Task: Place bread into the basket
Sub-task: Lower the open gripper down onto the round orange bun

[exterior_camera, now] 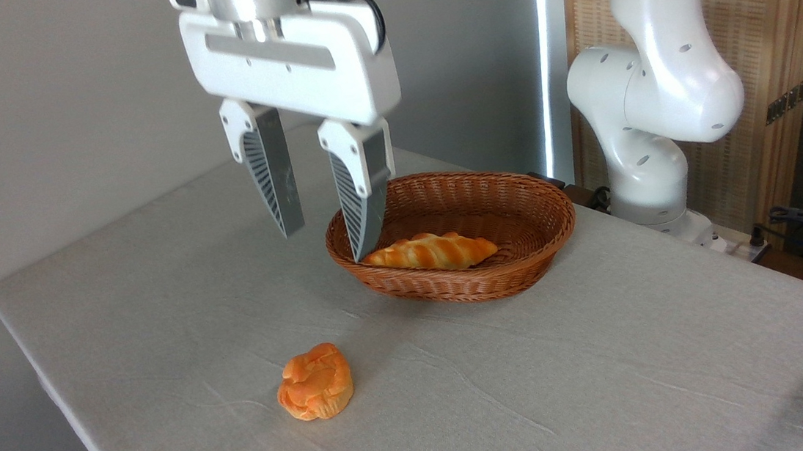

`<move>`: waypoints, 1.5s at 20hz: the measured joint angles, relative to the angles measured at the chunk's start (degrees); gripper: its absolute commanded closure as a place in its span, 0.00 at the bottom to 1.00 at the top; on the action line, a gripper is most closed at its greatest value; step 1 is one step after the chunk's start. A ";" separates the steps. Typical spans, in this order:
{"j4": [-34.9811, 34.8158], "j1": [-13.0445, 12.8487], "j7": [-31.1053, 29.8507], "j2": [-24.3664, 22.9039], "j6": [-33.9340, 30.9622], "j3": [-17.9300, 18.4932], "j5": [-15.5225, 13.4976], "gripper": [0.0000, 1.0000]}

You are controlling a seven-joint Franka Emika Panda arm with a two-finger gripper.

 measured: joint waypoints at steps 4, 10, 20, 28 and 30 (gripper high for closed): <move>-5.40 -0.24 0.14 0.36 7.87 0.07 0.00 0.00; -14.17 -5.03 0.39 1.22 17.73 -0.40 0.00 0.00; -17.24 -7.64 3.26 3.78 22.85 -0.39 3.22 0.00; -17.76 -7.91 4.30 7.30 26.36 -2.97 3.63 0.00; -17.79 -7.90 4.38 8.19 26.95 -3.06 4.08 0.00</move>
